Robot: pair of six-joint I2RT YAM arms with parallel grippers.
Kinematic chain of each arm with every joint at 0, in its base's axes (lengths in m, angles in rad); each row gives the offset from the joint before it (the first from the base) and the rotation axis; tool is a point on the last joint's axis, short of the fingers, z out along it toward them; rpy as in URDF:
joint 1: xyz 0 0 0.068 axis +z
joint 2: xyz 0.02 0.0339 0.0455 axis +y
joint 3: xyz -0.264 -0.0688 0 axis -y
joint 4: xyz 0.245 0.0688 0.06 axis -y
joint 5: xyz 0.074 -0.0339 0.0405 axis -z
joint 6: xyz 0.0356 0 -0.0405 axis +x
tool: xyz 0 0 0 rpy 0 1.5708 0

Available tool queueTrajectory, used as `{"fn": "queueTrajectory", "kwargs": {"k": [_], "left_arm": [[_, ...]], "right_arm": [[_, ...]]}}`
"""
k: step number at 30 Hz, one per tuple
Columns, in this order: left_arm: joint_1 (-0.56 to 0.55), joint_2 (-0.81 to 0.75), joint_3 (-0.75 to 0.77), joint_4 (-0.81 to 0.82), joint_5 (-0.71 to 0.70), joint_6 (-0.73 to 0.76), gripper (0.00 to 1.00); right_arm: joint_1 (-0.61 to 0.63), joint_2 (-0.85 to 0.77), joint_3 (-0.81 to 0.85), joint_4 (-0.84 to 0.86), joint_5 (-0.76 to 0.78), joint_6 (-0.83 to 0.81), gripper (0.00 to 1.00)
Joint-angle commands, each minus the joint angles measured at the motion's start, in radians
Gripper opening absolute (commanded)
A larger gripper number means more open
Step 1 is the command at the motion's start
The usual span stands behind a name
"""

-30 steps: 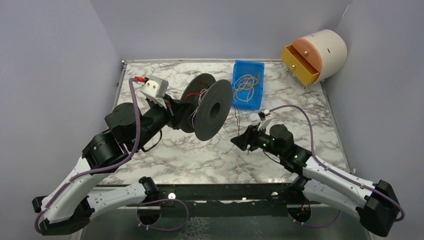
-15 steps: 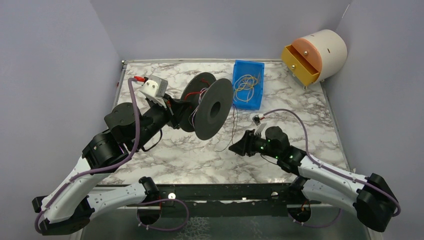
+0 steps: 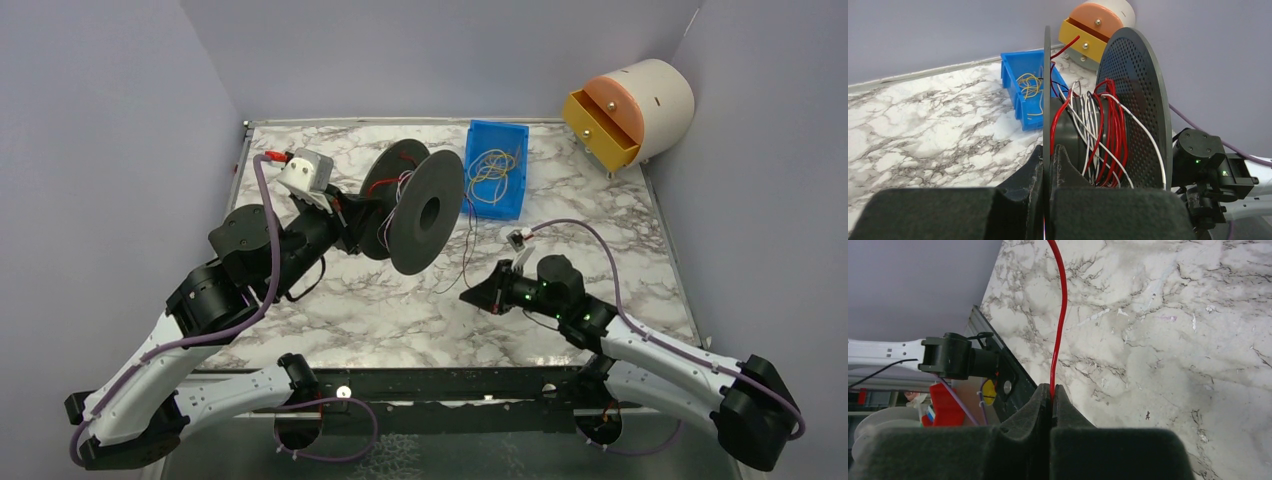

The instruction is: Wrap the cables

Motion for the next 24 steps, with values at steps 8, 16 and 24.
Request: {"fn": "queueTrajectory", "kwargs": {"k": [8,16,24], "left_arm": [[0.001,-0.021,-0.093,0.231,-0.218,-0.051,0.0],[0.0,-0.006,-0.145,0.309,-0.333,-0.082,0.0],[0.001,-0.018,-0.193,0.37,-0.424,-0.115,0.0]], "right_arm": [[0.011,0.0,-0.018,-0.04,0.002,0.005,0.01],[0.142,0.072,0.007,-0.053,0.108,0.014,0.01],[0.321,0.189,0.06,-0.063,0.255,0.015,0.01]]}}
